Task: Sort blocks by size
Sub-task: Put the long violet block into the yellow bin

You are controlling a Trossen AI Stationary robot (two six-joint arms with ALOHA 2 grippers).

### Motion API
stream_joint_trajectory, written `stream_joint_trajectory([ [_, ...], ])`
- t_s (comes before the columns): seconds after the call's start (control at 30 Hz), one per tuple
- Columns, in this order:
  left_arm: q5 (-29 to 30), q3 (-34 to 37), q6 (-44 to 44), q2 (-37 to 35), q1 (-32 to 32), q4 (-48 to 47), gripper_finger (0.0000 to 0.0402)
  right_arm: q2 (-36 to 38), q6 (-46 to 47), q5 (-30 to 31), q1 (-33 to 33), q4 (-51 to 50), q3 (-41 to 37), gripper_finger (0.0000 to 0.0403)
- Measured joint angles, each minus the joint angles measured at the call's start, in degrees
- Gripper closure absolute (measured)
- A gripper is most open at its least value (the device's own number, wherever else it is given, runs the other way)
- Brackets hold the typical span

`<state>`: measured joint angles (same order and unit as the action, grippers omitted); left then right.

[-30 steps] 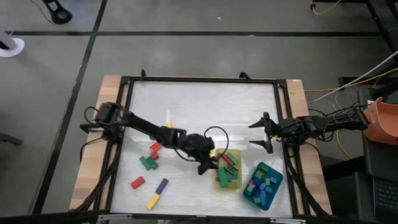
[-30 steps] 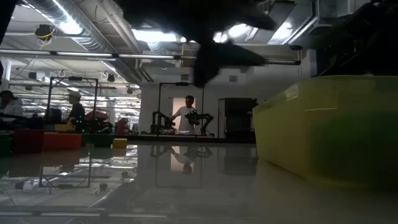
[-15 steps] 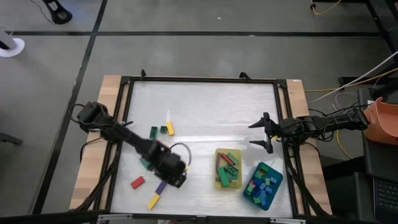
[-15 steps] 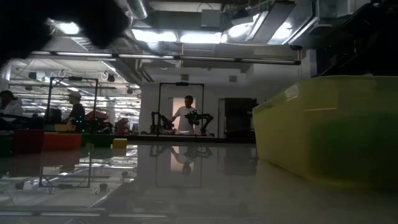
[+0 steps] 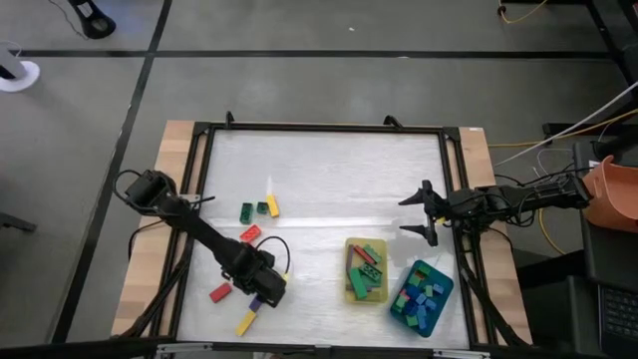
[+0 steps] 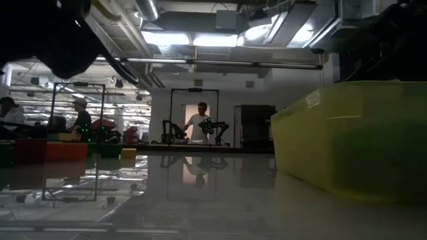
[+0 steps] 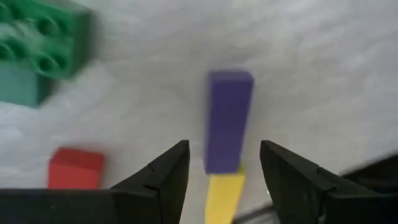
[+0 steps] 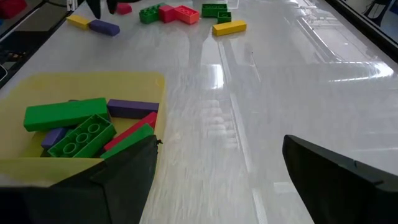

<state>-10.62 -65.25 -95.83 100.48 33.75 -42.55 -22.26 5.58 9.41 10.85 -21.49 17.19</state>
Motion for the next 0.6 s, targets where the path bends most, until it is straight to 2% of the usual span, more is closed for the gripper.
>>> stream_joint_trajectory([
  [0.2,0.0,0.3,3.2,1.8,0.1,3.0,0.0218,0.0,0.0,0.0,0.0,-0.1,0.0,0.0059],
  [0.6,0.9,0.0,6.3,6.8,0.0,2.9,0.0218,0.0,0.1,0.0,0.0,-0.1,0.0,0.0059],
])
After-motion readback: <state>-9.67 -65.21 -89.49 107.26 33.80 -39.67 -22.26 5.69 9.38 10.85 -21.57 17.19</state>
